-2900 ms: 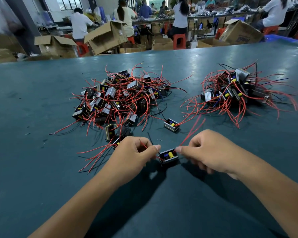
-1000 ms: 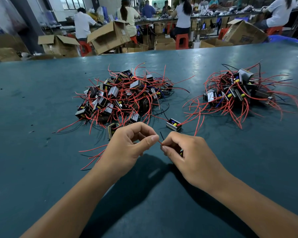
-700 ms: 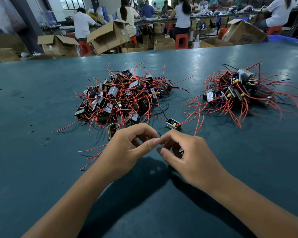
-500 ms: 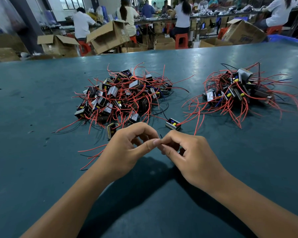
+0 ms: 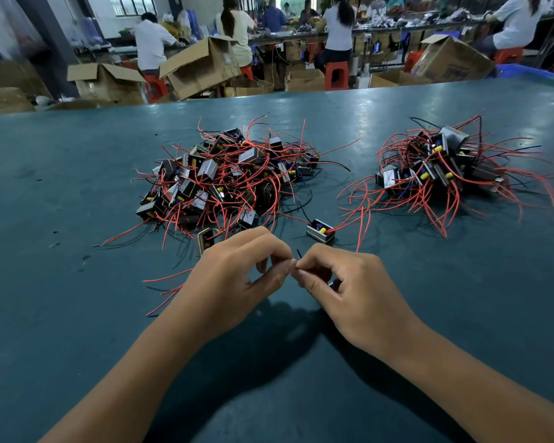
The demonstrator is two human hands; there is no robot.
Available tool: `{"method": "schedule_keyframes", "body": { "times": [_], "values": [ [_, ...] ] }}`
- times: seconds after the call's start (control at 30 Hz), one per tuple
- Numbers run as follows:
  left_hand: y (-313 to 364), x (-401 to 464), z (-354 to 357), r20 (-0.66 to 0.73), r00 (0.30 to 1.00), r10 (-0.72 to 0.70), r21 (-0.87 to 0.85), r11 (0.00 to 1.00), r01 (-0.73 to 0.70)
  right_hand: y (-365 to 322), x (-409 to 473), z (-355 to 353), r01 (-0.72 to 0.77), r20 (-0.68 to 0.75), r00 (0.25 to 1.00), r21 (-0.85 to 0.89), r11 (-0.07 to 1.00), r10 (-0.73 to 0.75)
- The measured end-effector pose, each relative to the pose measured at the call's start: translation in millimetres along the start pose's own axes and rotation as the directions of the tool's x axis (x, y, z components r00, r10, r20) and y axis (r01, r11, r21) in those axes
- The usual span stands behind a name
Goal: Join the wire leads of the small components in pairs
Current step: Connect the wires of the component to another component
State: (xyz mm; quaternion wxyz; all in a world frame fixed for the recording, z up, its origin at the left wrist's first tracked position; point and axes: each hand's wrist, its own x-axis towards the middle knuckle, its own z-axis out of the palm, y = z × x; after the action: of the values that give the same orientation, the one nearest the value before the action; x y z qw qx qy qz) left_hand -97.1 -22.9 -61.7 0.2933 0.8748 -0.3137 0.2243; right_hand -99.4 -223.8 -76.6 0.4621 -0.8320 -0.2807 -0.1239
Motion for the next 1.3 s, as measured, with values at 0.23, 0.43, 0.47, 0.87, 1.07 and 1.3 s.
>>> {"method": "schedule_keyframes", "body": {
  "times": [0.23,0.43,0.47,0.87,1.07,1.3],
  "values": [
    [2.1,1.9,-1.6,-0.002,1.000,-0.002,-0.025,1.000,0.002,0.1,0.1,1.0,0.011,-0.025,1.000,-0.017,1.000,-0.011],
    [-0.5,2.9,-6.5,0.031,0.999,-0.028,-0.073,0.997,0.030,-2.2,0.1,1.8,0.037,-0.047,0.998,-0.085,0.996,-0.041],
    [-1.1,2.8,-6.2,0.035,0.999,-0.027,-0.067,0.997,0.029,-2.2,0.1,1.8,0.038,-0.048,0.998,-0.092,0.995,-0.043],
    [-16.9,0.6,-0.4,-0.009,0.956,-0.293,-0.189,0.939,0.286,-1.9,-0.5,-3.1,0.058,-0.006,0.998,-0.082,0.995,-0.059],
    [-10.7,-0.4,13.2,0.123,0.941,-0.314,-0.248,0.909,0.336,0.8,2.3,-7.1,-0.086,-0.170,0.981,0.025,0.996,0.089],
    [-5.8,1.1,19.8,0.102,0.937,-0.334,-0.289,0.891,0.349,15.3,4.1,-1.5,-0.333,-0.078,0.933,0.184,0.925,0.352]
  ]
}}
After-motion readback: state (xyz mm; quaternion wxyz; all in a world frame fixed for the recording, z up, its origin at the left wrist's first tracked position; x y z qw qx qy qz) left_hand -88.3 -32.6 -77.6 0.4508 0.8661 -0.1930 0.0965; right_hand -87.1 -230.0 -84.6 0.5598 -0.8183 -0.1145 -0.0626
